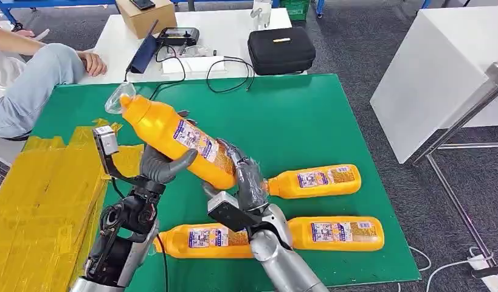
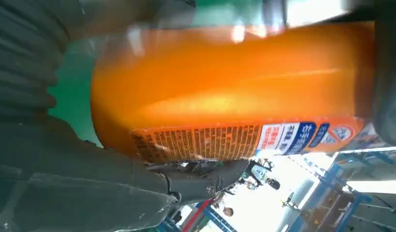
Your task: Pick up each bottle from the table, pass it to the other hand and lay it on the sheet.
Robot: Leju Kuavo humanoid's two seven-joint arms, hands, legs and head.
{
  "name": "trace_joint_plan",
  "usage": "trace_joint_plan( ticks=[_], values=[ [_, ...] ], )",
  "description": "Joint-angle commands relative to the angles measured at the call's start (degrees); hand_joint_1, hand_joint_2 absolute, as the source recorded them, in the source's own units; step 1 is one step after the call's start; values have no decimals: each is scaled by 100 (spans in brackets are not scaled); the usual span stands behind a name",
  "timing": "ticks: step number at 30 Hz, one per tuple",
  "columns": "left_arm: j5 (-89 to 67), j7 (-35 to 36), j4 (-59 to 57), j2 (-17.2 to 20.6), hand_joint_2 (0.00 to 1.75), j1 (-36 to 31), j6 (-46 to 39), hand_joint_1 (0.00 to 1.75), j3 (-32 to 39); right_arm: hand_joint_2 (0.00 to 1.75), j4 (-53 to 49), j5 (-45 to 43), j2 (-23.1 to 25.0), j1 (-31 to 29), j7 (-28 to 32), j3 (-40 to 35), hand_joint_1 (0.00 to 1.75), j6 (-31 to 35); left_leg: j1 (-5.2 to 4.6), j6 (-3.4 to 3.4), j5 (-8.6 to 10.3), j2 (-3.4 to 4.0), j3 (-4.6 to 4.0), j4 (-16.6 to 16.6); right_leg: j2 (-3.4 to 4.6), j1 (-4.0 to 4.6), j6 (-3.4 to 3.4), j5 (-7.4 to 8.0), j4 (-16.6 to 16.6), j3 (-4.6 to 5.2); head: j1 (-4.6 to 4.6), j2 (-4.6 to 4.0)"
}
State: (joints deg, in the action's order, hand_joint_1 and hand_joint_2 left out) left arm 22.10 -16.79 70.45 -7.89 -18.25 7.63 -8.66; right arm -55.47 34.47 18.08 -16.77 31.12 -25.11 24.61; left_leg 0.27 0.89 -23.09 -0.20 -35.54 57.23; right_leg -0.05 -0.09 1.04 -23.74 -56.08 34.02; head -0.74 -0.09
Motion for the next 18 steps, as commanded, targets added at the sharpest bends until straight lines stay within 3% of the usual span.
trace_joint_plan(
  ticks=[1, 4, 5, 10, 12, 14, 17, 18],
  values=[
    [-395, -41, -290, 34, 175, -386, -824, 175, 410, 175, -377, -53, -198, 41, -76, -136, 0, 113, 5, -3, -13, 0, 24, 3, -2, 5, 2, -11, 2, -27, -4, 0],
    [-987, -169, -243, 80, 175, -559, -1403, 175, 576, 175, -918, -43, -278, 207, -241, -118, 0, 148, 6, -3, -10, -9, 15, 6, -11, 6, 1, -10, -1, -20, -2, 0],
    [-1642, -318, -246, 105, 175, -671, -2068, 175, 626, 175, -1199, -65, -295, 287, -284, -61, 0, 214, 5, -2, -6, -8, 7, 6, -10, 5, 1, -7, -1, -10, -2, 0],
    [-2314, -271, -333, 139, 175, -888, -2393, 175, 874, 175, -1901, -42, -390, 460, -491, 54, 0, 195, 6, -2, -6, -11, 7, 8, -13, 6, 2, -8, -2, -12, -2, 0],
    [-3586, -433, -501, 298, 175, -1034, -3195, 175, 718, 175, -2122, -35, -411, 527, -496, 125, 0, 198, 6, -2, -10, -8, 16, 6, -10, 6, 3, -10, 0, -21, -2, 0],
    [-4972, -157, -745, 432, 175, -1250, -3699, 175, 656, 175, -2388, -117, -436, 597, -493, 205, 0, 113, 7, -3, -11, -14, 19, 7, -16, 7, 3, -13, 0, -27, -2, 0],
    [-7302, 519, -1540, 813, 175, -1728, -4149, 175, 630, 175, -2802, -114, -511, 697, -443, 235, 0, -42, 6, -4, -8, -17, 19, 6, -18, 6, 1, -12, -1, -26, -2, 0],
    [-7359, 369, -1802, 793, 175, -1864, -4133, 175, 815, 175, -2900, -117, -522, 729, -462, 243, 0, -92, 2, -4, -2, -16, 13, 2, -17, 2, 0, -8, -2, -16, -2, -2]
  ],
)
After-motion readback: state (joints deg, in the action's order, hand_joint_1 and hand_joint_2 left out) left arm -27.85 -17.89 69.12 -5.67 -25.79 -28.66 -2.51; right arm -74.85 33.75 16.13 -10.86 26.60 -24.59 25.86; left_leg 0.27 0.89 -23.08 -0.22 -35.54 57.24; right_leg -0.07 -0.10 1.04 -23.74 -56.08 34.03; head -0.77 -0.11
